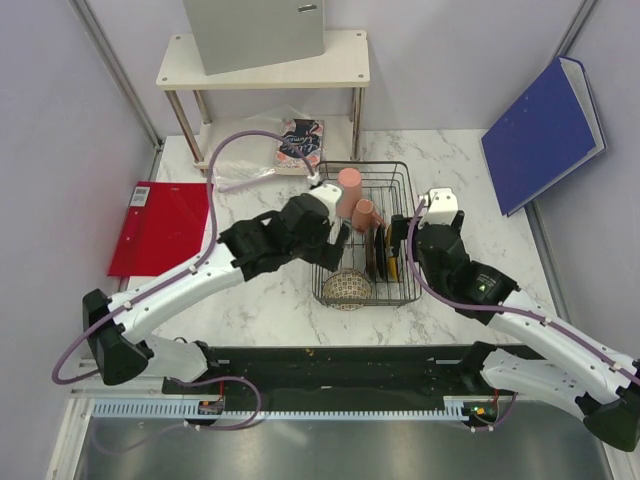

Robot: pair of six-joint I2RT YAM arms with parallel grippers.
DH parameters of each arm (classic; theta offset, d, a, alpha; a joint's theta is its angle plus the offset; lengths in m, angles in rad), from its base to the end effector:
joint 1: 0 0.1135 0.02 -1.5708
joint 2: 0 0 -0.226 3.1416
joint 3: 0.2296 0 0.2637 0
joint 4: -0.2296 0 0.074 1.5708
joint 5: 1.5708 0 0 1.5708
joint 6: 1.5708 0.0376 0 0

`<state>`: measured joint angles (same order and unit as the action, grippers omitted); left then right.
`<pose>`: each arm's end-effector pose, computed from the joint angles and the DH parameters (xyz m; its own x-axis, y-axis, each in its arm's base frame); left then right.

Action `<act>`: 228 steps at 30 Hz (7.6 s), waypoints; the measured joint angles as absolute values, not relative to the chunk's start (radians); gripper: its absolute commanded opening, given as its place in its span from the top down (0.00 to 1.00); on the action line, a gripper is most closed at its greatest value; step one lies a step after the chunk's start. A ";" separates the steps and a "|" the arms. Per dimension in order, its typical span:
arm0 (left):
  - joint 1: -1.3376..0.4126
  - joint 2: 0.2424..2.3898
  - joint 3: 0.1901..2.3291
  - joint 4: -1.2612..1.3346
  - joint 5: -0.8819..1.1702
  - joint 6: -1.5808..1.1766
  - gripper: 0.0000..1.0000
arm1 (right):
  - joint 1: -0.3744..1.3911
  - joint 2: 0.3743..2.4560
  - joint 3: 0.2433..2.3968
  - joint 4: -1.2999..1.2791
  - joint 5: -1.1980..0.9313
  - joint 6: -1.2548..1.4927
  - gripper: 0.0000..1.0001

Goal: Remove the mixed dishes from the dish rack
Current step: Pick up the bowl from the dish rack, then place the bowl at the center of the board.

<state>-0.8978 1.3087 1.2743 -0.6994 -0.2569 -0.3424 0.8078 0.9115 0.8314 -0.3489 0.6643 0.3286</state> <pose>0.1958 -0.2303 0.3090 -0.6076 0.2413 -0.7567 0.4615 0.8827 -0.0891 0.1802 0.1549 0.2883 -0.3307 0.0218 -0.9435 -0.0791 0.9956 0.0508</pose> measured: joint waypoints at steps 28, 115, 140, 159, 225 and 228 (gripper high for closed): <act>-1.036 1.040 0.766 -0.184 -0.083 0.511 0.27 | 0.808 0.862 0.810 -0.427 0.685 0.382 0.02; -1.346 1.311 0.415 0.899 -0.617 0.932 0.98 | 0.808 0.912 0.757 -0.419 0.659 0.448 0.02; -1.168 1.283 1.519 -0.389 -0.629 0.005 0.98 | 0.808 0.879 0.933 -0.443 0.570 0.426 0.23; -0.860 1.553 1.724 -0.953 -0.119 -0.598 0.98 | 0.808 0.975 1.302 -0.620 0.587 0.528 0.27; -0.791 0.796 1.056 -0.805 -0.368 -0.703 0.01 | -0.040 1.574 1.257 -0.575 0.342 0.754 1.00; -0.791 0.740 1.021 -0.803 -0.370 -0.707 0.01 | -0.093 1.698 1.303 -0.533 0.286 0.745 1.00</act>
